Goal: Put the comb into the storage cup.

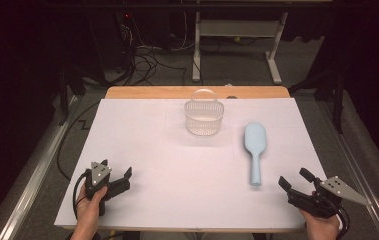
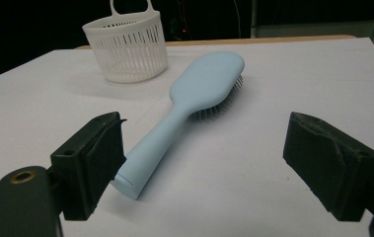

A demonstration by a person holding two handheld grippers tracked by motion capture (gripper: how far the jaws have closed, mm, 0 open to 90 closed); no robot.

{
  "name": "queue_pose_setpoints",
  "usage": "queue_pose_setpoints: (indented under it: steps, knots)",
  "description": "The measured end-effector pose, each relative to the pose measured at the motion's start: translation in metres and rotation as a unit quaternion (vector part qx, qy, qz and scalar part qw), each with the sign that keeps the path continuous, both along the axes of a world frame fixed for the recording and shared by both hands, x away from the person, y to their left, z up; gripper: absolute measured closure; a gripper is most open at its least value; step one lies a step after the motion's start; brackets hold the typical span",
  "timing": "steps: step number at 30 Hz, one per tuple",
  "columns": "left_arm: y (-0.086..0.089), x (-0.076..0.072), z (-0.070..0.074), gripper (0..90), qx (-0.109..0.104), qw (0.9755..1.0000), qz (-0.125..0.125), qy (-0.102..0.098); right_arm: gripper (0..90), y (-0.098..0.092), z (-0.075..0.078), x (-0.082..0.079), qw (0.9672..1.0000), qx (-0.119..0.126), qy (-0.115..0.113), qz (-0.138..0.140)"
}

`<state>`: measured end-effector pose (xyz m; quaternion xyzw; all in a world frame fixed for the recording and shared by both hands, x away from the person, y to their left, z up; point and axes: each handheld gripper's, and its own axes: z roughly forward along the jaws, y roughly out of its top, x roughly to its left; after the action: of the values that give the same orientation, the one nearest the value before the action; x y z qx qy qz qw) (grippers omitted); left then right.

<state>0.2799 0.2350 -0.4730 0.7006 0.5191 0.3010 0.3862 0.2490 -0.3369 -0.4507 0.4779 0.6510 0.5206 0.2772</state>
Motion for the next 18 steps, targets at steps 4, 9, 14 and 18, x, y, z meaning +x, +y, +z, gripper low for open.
queue_pose_setpoints:
  steps: [4, 9, 14, 18]
  knots:
    - [0.0, -0.0007, 0.0, 15.5, 0.0, 1.0, 0.0, -0.001, 16.2, -0.0002, 0.0001, -0.0003, 1.0, 0.001, -0.001, 0.0]
    - [0.0004, -0.0003, -0.0003, 15.5, 0.0, 1.0, 0.0, 0.0, 16.3, 0.0002, -0.0002, -0.0001, 1.0, 0.001, 0.002, -0.001]
    - [0.0001, -0.0008, -0.0002, 15.5, 0.001, 1.0, 0.0, -0.001, 16.3, 0.0001, 0.0003, -0.001, 1.0, 0.002, 0.0, -0.002]
    - [0.0005, -0.0004, -0.0001, 15.5, 0.0, 1.0, 0.001, -0.001, 16.3, 0.0003, 0.0004, -0.0015, 1.0, 0.001, -0.001, -0.002]
